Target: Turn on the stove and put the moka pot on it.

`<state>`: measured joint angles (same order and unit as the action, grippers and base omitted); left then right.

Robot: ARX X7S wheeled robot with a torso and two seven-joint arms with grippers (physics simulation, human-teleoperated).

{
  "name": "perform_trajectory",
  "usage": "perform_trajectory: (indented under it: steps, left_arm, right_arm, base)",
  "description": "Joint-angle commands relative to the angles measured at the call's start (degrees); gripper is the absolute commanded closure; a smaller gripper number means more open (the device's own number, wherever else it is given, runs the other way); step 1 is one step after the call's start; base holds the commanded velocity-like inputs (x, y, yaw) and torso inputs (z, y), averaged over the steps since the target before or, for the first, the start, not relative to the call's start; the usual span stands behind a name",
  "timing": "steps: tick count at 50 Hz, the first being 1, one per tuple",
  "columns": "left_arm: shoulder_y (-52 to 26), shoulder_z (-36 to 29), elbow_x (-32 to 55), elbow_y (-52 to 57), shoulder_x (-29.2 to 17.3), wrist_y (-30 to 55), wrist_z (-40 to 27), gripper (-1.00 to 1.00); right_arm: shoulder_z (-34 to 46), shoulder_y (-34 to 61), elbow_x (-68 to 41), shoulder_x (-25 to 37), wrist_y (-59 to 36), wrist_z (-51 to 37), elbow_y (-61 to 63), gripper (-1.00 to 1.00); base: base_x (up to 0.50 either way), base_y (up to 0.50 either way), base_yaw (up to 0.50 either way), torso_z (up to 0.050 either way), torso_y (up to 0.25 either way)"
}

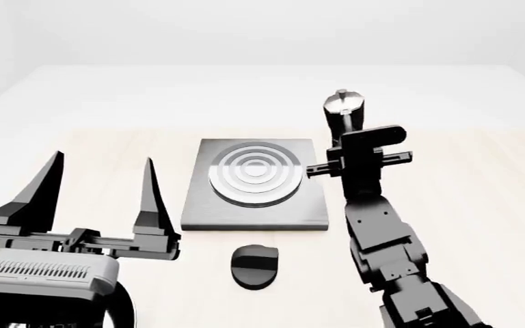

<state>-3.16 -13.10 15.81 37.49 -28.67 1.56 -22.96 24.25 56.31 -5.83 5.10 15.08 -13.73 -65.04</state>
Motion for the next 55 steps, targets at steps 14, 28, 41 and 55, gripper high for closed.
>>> perform_trajectory:
  steps: [14,28,41,55]
  left_arm:
    - [-0.8,-0.9,0.0,-1.7,0.5,-0.5,0.4,-1.0]
    - [-0.6,-0.9,0.4,-3.1,0.5,-1.7,0.7,-1.0]
    - [-0.7,-1.0,0.6,-3.6,0.6,-2.0,0.7,-1.0]
    - [-0.4,-0.9,0.7,-3.3,0.3,-2.0,0.5,-1.0]
  right_arm:
    - [3.1,11.0,2.5,-5.0,2.1,1.4,-9.9,1.0]
    - [34.1,12.1,-30.1,-5.1,6.7,0.8,-9.9,1.0]
    - [47.8,11.7,-44.2,-5.1,10.1,1.1,-8.9,1.0]
    - [55.0,10.8,-60.3,-5.1,14.3,4.7,-6.3,1.0]
  base:
    - [0.0,0.0,0.0,0.0,0.001]
    - [0.0,0.0,0.0,0.0,0.001]
    - [0.0,0.0,0.0,0.0,0.001]
    - [0.0,0.0,0.0,0.001,0.001]
